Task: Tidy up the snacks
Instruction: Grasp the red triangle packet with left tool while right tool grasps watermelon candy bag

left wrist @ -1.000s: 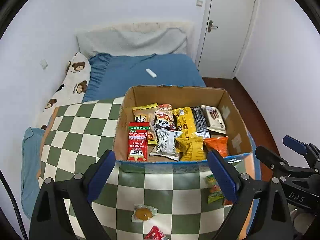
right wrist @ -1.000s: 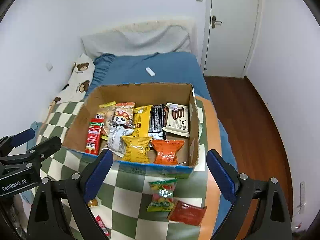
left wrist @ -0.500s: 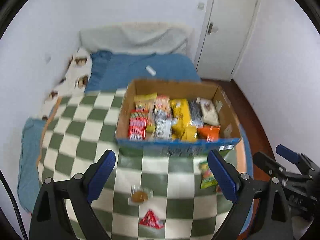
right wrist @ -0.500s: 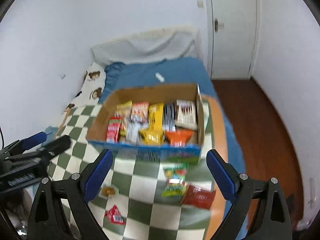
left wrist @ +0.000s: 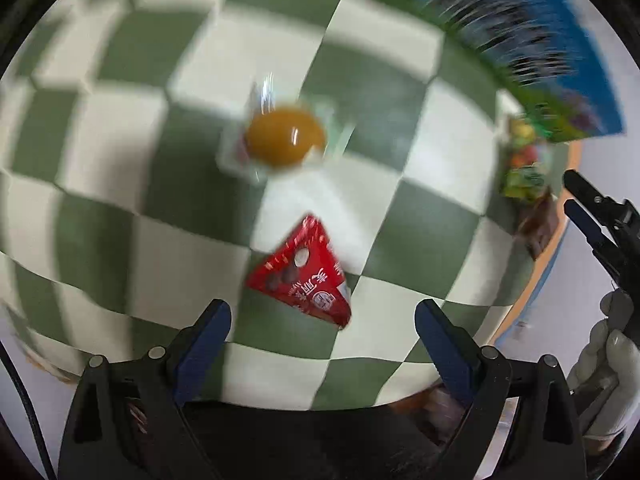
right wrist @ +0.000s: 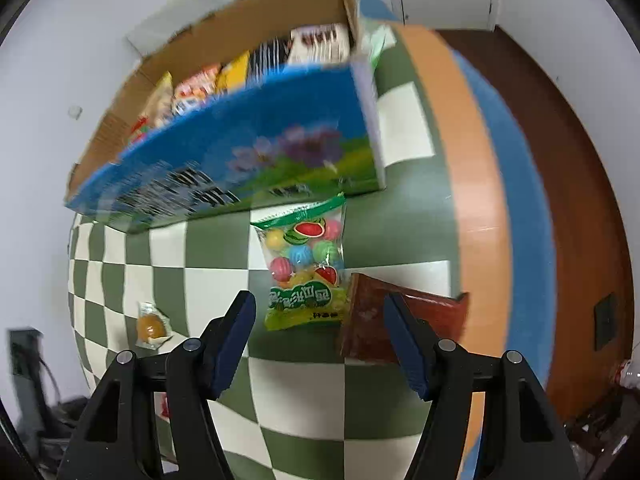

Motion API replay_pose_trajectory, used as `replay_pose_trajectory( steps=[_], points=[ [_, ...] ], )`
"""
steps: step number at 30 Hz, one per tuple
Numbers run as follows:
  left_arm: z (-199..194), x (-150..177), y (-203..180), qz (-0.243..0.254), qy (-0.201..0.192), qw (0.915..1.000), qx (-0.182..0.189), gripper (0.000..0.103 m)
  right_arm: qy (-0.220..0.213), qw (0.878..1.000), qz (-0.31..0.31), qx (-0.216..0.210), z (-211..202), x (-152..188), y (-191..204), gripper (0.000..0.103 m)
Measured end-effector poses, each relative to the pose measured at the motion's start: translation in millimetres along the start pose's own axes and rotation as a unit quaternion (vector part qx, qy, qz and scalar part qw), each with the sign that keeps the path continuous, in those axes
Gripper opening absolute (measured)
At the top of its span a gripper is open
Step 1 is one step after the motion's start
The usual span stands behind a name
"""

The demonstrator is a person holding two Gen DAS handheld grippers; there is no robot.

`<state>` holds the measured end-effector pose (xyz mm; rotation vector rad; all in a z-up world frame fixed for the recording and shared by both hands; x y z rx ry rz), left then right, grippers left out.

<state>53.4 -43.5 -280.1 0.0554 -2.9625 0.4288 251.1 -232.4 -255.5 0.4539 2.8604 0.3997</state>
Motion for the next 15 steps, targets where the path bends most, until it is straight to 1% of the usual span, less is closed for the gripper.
replay_pose_trajectory(
  steps=[1, 2, 3, 4, 6, 8, 10, 11, 15],
  points=[
    [14.4, -1.8, 3.8, -0.013, 0.005, 0.9998, 0.017, 0.092, 0.003, 1.000, -0.003, 0.003, 7.8, -2.4, 1.9, 0.069],
    [23.3, -3.6, 6.3, -0.016, 0.006, 0.9996, 0.022, 0.080, 0.006, 1.000, -0.006, 0.007, 15.2, -4.2, 3.1, 0.069],
    [31.1, -4.6, 9.4, -0.020, 0.009, 0.9997, 0.013, 0.067, 0.009, 1.000, -0.008, 0.012, 24.5, -6.7, 5.1, 0.069],
    [38.7, -5.2, 12.5, -0.024, 0.011, 0.9997, 0.001, 0.063, 0.009, 1.000, -0.010, 0.016, 30.0, -8.6, 6.6, 0.070],
    [41.2, -4.8, 13.1, -0.024, 0.009, 0.9996, -0.012, 0.050, 0.015, 0.999, -0.022, 0.026, 44.2, -12.8, 12.7, 0.070],
    [35.2, -4.0, 8.1, -0.009, -0.005, 0.9995, -0.030, 0.044, 0.024, 0.999, -0.032, 0.026, 56.1, -12.7, 20.8, 0.069],
    [29.1, -4.0, 2.2, 0.004, -0.019, 0.9987, -0.048, 0.042, 0.022, 0.997, -0.058, 0.038, 60.4, -7.2, 32.9, 0.056],
    [26.0, -4.0, -1.2, 0.012, -0.027, 0.9979, -0.057, 0.040, 0.021, 0.996, -0.078, 0.041, 62.2, -1.4, 40.9, 0.056],
    [18.4, -4.1, -10.7, 0.029, -0.049, 0.9953, -0.078, 0.039, 0.044, 0.990, -0.125, 0.043, 63.5, 31.3, 59.2, 0.055]
  ],
)
Point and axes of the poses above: each gripper's, at about its wrist camera, not at the fingertips, and z roughly the way its jaws point, y to its left, x to its underside, the point moved 3 cm from there along z, roughly the way its jaws point, and after that the axes turned 10 degrees about z, right-handed, at the moved point
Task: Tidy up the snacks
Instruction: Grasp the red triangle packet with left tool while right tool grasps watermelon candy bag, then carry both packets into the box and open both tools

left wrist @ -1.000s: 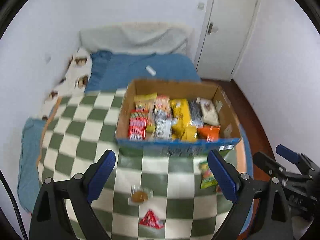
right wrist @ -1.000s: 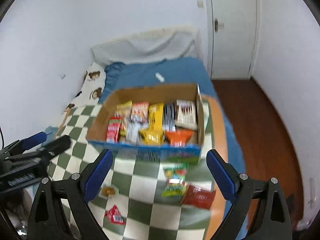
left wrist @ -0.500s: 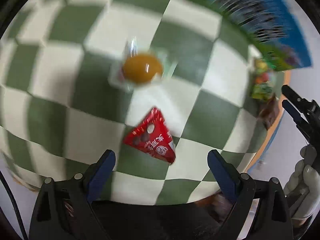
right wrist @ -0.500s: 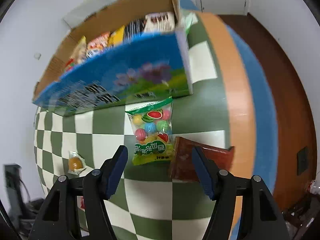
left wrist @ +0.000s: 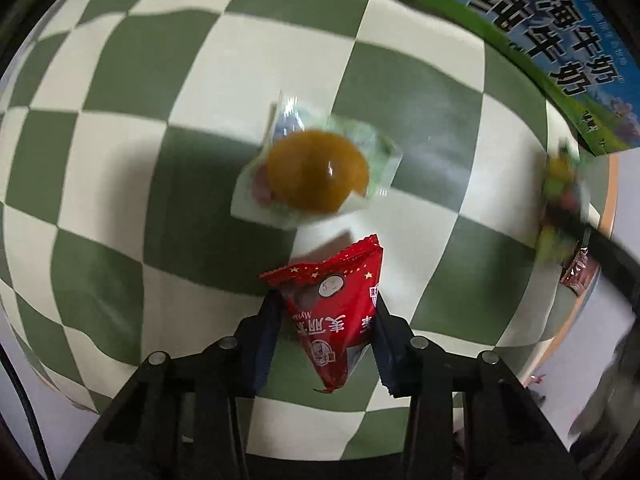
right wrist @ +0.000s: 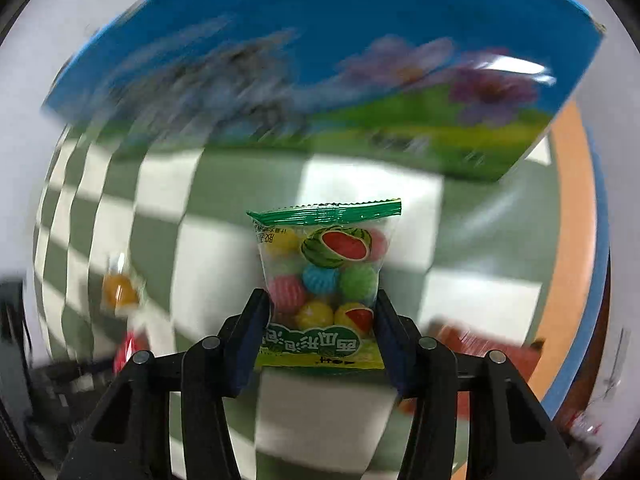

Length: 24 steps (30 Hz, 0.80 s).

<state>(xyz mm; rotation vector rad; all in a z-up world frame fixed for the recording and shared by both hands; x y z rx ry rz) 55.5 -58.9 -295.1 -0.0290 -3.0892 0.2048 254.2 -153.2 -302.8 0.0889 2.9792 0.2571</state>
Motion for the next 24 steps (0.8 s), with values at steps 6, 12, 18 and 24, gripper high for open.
replay_pose_trajectory(
  steps=[6, 12, 18, 24],
  points=[
    [-7.7, 3.5, -26.8, 0.032, -0.017, 0.9992, -0.014, 0.039, 0.037, 0.999, -0.021, -0.011, 3.7, 56.6, 10.0, 0.054],
    [18.3, 2.7, -48.8, 0.060, 0.010, 0.9979, -0.021, 0.039, 0.046, 0.998, 0.026, -0.019, 20.8, 61.0, 0.3, 0.055],
    [5.5, 4.2, -64.1, 0.076, -0.009, 0.9965, -0.032, 0.037, 0.033, 0.999, 0.023, -0.018, 20.8, 59.4, 4.9, 0.053],
    [-55.1, 6.1, -89.0, 0.091, -0.074, 0.9931, -0.011, 0.037, 0.009, 0.998, 0.043, -0.052, -12.1, 60.2, -0.7, 0.052]
  ],
)
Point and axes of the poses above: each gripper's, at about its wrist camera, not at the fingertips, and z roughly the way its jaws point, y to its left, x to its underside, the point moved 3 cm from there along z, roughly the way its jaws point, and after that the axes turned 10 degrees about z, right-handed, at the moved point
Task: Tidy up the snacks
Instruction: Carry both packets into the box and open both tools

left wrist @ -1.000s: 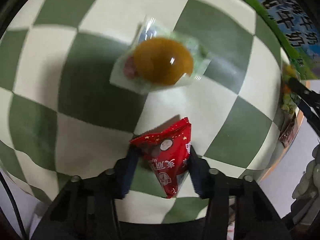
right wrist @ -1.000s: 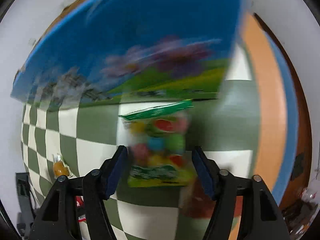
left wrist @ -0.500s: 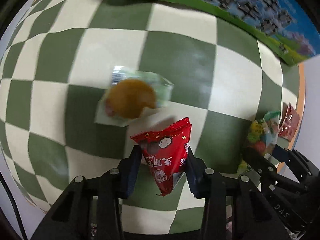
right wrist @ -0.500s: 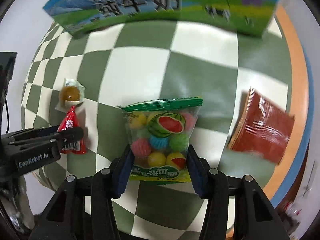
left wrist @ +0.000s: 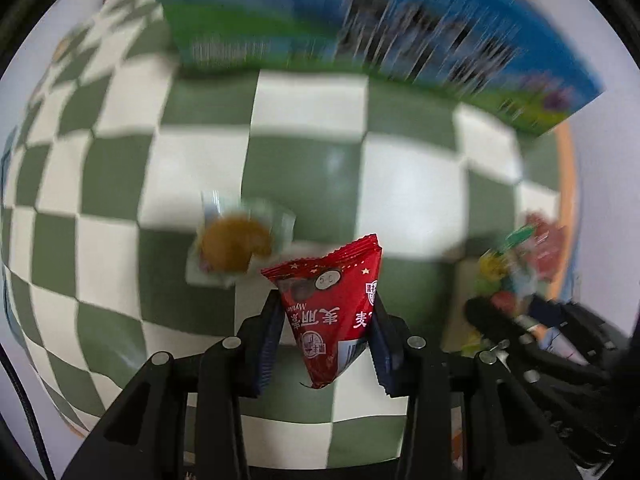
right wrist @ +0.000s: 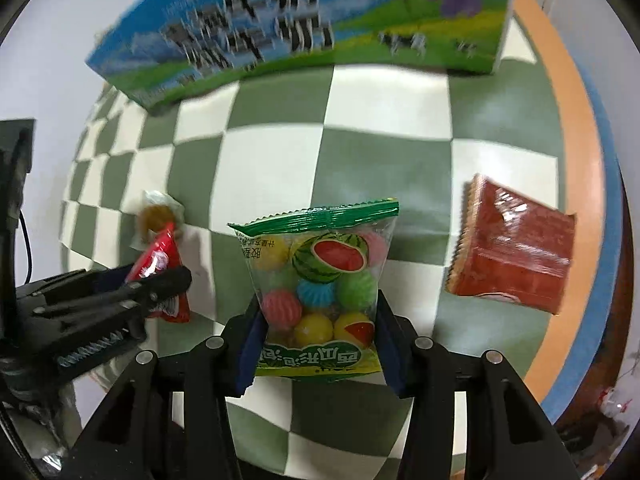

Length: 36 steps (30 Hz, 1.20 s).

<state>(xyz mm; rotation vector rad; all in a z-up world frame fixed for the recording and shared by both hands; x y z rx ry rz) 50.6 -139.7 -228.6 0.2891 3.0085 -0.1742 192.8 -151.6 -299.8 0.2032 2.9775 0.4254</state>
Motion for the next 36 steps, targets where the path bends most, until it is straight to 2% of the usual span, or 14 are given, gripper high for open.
replay_pose_trajectory(
  steps=[5, 8, 10, 13, 16, 20, 25, 29, 30, 31, 32, 34, 35, 36],
  points=[
    [-77.9, -50.6, -11.7, 0.011, -0.077, 0.9966, 0.028, 0.037, -0.039, 0.999, 0.007, -0.034, -49.4, -16.4, 2.6, 0.052],
    [-121.3, -96.0, 8.4, 0.020, -0.116, 0.9926, 0.030, 0.037, -0.070, 0.996, 0.007, -0.057, -87.4, -41.0, 8.7, 0.052],
    [-141.1, -116.9, 25.2, 0.023, -0.130, 0.9910, 0.021, 0.037, -0.095, 0.993, 0.006, -0.071, -112.0, -62.5, 14.5, 0.052],
    [-146.9, -155.9, 35.8, 0.026, -0.129, 0.9913, 0.009, 0.037, -0.133, 0.988, 0.002, -0.077, -139.8, -99.2, 21.4, 0.052],
    [-130.3, -189.7, 55.8, 0.032, -0.111, 0.9932, -0.015, 0.037, -0.161, 0.985, 0.001, -0.065, -151.2, -139.0, 24.5, 0.052],
    [-93.9, -212.1, 74.8, 0.032, -0.063, 0.9969, -0.034, 0.037, -0.158, 0.987, 0.002, -0.031, -137.9, -197.0, 19.6, 0.052],
    [-47.3, -221.1, 93.9, 0.022, -0.013, 0.9985, -0.049, 0.038, -0.123, 0.992, 0.015, 0.012, -103.2, -252.5, 3.6, 0.052],
    [-28.5, -226.2, 98.2, 0.017, 0.003, 0.9986, -0.050, 0.038, -0.094, 0.995, 0.037, 0.029, -75.0, -271.4, -10.8, 0.053],
    [-26.3, -227.6, 97.9, 0.018, 0.004, 0.9986, -0.050, 0.038, -0.083, 0.995, 0.043, 0.031, -67.9, -275.8, -14.5, 0.061],
    [-25.0, -229.3, 97.7, 0.018, 0.002, 0.9985, -0.052, 0.038, -0.077, 0.995, 0.045, 0.038, -63.1, -275.5, -16.9, 0.074],
    [-24.1, -231.5, 97.0, 0.020, -0.002, 0.9982, -0.057, 0.042, -0.066, 0.996, 0.043, 0.037, -57.6, -277.4, -17.2, 0.084],
    [-23.6, -236.0, 97.0, 0.018, -0.007, 0.9980, -0.059, 0.064, -0.057, 0.997, 0.039, 0.038, -52.7, -275.4, -13.6, 0.088],
    [-23.6, -237.7, 97.2, 0.015, -0.010, 0.9983, -0.055, 0.083, -0.057, 0.997, 0.034, 0.043, -52.0, -274.5, -10.2, 0.092],
    [-24.1, -239.5, 97.4, 0.011, -0.012, 0.9987, -0.049, 0.091, -0.055, 0.997, 0.029, 0.046, -51.2, -273.4, -6.6, 0.094]
  ],
)
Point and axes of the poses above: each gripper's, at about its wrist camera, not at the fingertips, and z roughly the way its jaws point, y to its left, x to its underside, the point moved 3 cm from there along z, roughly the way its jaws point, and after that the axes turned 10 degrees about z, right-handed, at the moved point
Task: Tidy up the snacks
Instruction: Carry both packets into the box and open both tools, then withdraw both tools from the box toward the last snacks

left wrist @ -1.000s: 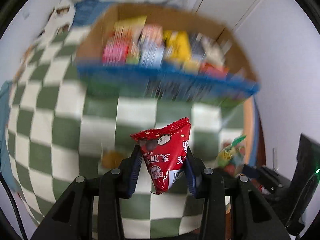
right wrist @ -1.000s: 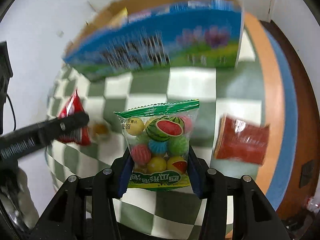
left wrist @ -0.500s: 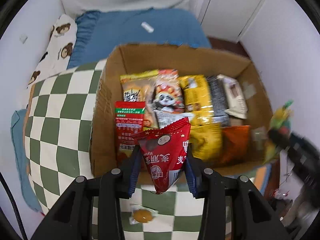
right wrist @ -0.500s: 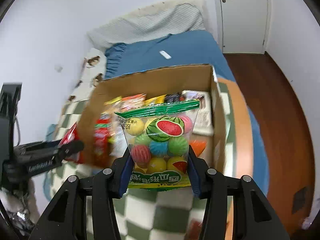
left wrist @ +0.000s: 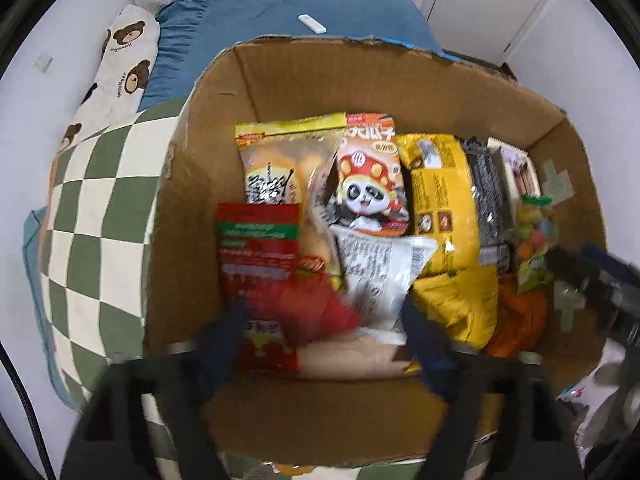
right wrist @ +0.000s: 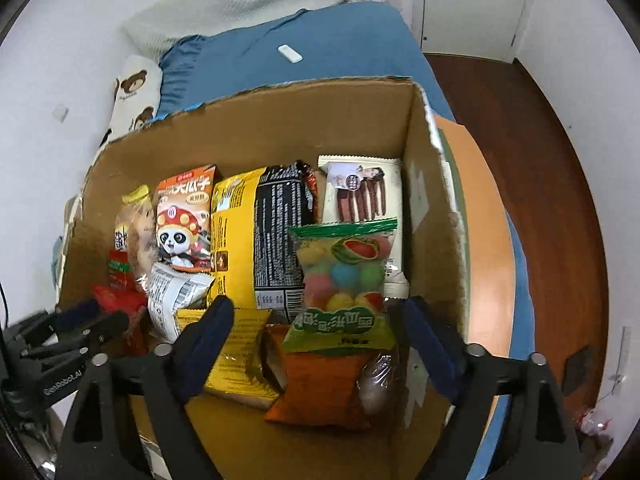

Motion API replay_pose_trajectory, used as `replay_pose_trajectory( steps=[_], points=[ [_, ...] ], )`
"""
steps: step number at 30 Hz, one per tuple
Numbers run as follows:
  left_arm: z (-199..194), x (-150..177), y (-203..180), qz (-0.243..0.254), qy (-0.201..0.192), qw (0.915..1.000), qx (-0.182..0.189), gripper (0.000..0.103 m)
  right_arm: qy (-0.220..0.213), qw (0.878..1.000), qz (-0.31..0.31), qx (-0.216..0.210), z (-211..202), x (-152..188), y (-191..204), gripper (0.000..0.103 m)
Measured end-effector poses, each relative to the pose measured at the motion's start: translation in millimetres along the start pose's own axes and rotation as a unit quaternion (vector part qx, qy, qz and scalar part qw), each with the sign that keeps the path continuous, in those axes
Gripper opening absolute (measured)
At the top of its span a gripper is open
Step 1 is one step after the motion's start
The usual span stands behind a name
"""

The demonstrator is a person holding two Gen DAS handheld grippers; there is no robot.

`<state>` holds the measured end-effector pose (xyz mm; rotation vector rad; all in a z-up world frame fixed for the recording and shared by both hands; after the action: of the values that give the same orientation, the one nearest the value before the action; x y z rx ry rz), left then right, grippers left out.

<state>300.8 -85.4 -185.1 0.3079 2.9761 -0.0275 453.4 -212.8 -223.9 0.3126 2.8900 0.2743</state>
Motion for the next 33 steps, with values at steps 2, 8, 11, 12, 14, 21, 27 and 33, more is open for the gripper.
replay_pose_trajectory(
  steps=[2, 8, 11, 12, 14, 21, 27, 33],
  points=[
    [-0.4, -3.3, 1.0, -0.004, -0.002, 1.0000, -0.001, 0.094, -0.001, 1.000, -0.005, 0.006, 0.9, 2.3, 4.8, 0.097],
    [-4.0, -6.6, 2.3, -0.006, -0.013, 0.9998, -0.011, 0.095, -0.004, 1.000, -0.008, 0.022, -1.4, 10.9, 9.3, 0.098],
    [-9.7, -2.9, 2.8, -0.011, -0.023, 0.9996, -0.013, 0.095, -0.008, 1.000, -0.011, 0.026, -5.4, 18.3, 7.5, 0.098],
    [-11.2, -1.1, 2.1, -0.011, -0.025, 0.9995, -0.014, 0.095, -0.012, 0.999, -0.014, 0.031, -7.3, 21.4, 7.2, 0.098],
    [-16.4, 3.0, -0.6, -0.007, -0.034, 0.9992, -0.018, 0.095, -0.019, 0.999, -0.016, 0.038, -10.7, 27.3, 7.6, 0.098],
    [-44.5, 21.1, -4.4, -0.003, -0.077, 0.9966, -0.030, 0.095, -0.042, 0.999, -0.011, 0.028, -32.9, 46.6, 8.7, 0.098],
    [-80.1, 48.2, -8.0, 0.005, -0.128, 0.9908, -0.044, 0.095, -0.099, 0.994, -0.027, 0.034, -71.4, 68.4, 12.0, 0.098],
    [-113.1, 74.9, -13.3, 0.005, -0.167, 0.9849, -0.043, 0.095, -0.145, 0.989, -0.030, 0.016, -115.6, 95.8, 14.9, 0.098]
  ],
)
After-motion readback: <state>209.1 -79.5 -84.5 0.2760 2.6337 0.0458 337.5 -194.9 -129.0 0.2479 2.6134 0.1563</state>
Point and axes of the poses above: each gripper's, at about its wrist camera, not at the fingertips, and z roughly the way its jaws point, y to its left, x to its underside, the point moved 3 cm from there along z, roughly the way its jaws point, and after that the axes turned 10 degrees about z, right-handed, at the moved point
